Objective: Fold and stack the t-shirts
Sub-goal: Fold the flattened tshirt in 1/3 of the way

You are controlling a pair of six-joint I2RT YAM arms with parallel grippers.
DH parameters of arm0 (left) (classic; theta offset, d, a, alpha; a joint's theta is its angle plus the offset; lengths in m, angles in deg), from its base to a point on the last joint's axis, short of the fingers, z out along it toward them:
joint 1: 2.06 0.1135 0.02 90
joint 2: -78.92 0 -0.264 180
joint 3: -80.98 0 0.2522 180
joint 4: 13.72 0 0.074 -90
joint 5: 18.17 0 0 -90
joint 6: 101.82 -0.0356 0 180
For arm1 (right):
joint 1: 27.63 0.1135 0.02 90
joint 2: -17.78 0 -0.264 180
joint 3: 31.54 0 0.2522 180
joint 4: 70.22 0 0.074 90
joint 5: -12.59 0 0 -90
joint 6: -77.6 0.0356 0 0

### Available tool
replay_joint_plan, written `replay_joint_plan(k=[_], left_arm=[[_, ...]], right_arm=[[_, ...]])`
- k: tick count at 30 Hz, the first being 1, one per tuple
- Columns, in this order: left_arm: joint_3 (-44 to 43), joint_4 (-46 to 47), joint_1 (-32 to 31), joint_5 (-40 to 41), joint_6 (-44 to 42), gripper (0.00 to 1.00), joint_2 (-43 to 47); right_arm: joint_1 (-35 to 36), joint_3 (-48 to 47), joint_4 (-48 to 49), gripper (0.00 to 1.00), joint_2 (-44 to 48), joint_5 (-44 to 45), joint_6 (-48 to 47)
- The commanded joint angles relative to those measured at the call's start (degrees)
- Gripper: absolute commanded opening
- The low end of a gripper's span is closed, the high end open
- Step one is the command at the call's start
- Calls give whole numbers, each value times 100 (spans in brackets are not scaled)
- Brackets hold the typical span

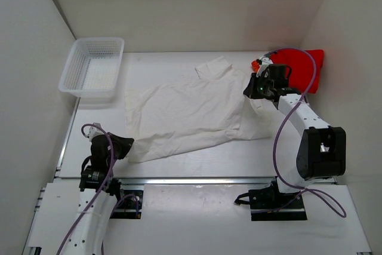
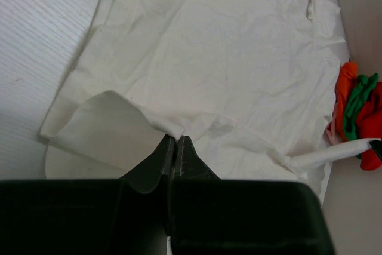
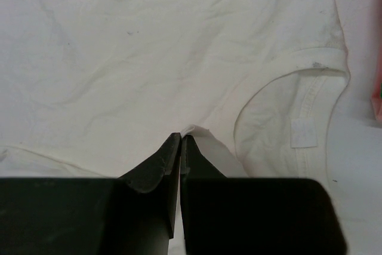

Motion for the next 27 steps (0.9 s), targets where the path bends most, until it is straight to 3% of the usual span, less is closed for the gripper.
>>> replay_joint_plan(k=[1,21,25,26,27], left_arm=[[176,336,122,275,72,0,-52],[739,1637,307,996,72,1,-921],[731,2033,324,1013,-60,8,-1325],[678,2146,350,961,-95,20,-1466],[547,2313,351,874,-252,30,-1841]], right_arm=[[-106,-300,163,0,-69,-145,-103],[-98,-1266,102,0,-1211,-181,-138],[16,-1442,49,0,-1501,82,-173],[25,-1556,23,14,-1589,266,-191],[51,-1626,58,35,-1624,355,-261]])
